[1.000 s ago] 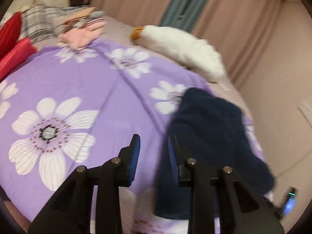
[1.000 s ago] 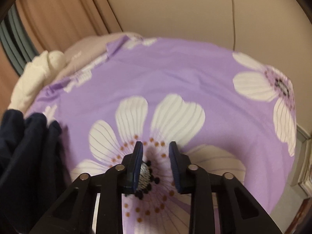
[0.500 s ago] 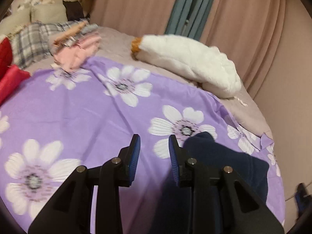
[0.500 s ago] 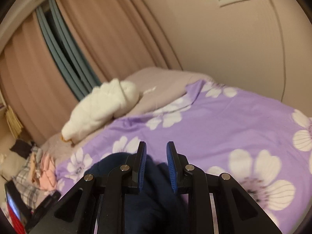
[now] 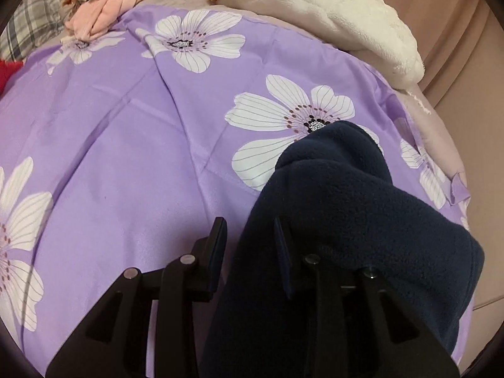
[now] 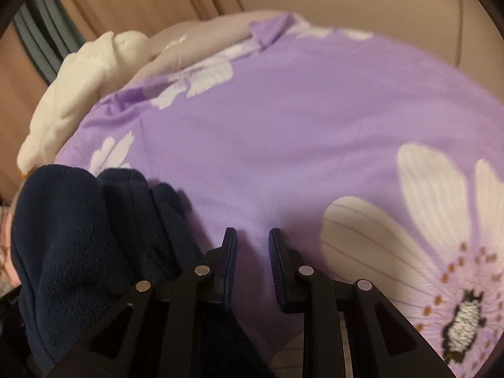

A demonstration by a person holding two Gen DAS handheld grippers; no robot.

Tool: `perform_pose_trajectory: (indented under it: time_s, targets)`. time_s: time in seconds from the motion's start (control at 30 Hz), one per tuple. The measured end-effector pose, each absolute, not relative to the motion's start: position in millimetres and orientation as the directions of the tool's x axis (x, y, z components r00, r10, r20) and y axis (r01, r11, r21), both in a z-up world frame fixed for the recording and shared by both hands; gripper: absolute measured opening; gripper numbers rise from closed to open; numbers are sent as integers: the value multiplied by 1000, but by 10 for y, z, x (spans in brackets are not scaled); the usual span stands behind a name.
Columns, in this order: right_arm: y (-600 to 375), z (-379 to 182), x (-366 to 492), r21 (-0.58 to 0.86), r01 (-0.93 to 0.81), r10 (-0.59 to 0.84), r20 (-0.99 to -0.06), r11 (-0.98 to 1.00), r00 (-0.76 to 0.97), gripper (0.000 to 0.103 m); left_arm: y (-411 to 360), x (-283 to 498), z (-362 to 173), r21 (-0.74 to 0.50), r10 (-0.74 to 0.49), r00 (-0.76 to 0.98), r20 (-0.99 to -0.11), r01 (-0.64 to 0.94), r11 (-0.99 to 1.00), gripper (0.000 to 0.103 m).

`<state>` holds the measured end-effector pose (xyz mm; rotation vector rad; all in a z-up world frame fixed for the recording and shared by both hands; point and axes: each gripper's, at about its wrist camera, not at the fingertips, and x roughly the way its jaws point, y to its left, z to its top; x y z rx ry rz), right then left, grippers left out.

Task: Fold large clothes
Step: 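Grasp the folded jacket with the left gripper while the right gripper grasps its other end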

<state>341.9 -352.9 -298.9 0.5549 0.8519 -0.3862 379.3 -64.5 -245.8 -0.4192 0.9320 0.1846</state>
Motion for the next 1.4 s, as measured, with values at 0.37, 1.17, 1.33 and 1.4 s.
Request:
perform_pose_trajectory:
  time_s: [0.37, 1.17, 1.33, 1.4]
  targets:
    - [-3594, -2917, 3355, 370, 493, -12, -790, 787, 612, 30, -549, 3707, -2342, -240, 4, 552, -834, -367, 899, 53]
    - [-3434, -3107, 2959, 873, 193, 682, -473, 448, 557, 102, -355, 3111, -2879, -815, -747, 400, -531, 0, 579, 101]
    - [-3347, -3094, 3103, 861, 130, 682, -474, 492, 557, 102, -518, 3278, -2834, -789, -730, 427, -534, 57, 611, 99]
    - [-3309, -3104, 3128, 855, 113, 675, -475, 507, 565, 102, -610, 3265, -2819, -758, -693, 473, -545, 76, 648, 96]
